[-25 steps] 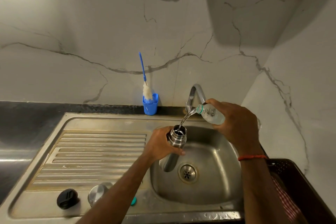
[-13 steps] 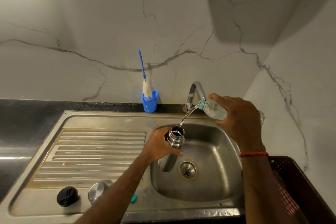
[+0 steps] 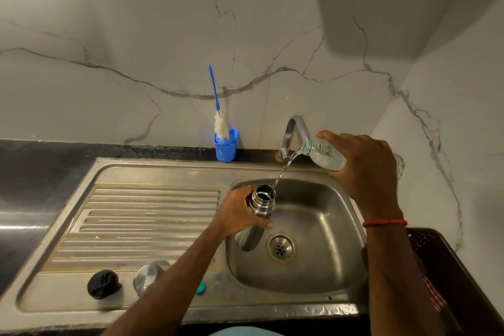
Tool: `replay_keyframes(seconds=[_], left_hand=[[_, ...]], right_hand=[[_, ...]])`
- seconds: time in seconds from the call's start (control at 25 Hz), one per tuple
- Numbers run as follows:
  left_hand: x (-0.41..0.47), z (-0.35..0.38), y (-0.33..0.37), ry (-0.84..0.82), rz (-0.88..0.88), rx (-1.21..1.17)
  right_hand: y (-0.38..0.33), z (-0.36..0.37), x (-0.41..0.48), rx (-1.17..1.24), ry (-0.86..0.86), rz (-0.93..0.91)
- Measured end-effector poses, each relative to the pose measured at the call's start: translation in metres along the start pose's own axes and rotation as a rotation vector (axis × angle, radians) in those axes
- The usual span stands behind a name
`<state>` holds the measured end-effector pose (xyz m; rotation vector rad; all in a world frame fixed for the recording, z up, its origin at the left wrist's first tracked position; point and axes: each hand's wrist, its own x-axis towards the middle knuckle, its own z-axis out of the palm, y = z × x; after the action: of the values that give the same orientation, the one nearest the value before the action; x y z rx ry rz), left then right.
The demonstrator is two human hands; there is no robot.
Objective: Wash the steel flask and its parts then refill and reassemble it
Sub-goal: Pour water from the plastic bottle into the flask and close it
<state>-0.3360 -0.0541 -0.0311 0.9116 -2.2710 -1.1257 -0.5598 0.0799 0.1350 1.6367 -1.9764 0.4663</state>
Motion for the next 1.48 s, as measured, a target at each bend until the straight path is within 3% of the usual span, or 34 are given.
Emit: replay_keyframes(seconds=[1.48], left_hand=[[-0.008, 0.0, 0.004, -0.055, -0.02, 0.063]], right_hand=[[-0.001, -0.019, 0.006, -0.133, 0.093, 0.019]])
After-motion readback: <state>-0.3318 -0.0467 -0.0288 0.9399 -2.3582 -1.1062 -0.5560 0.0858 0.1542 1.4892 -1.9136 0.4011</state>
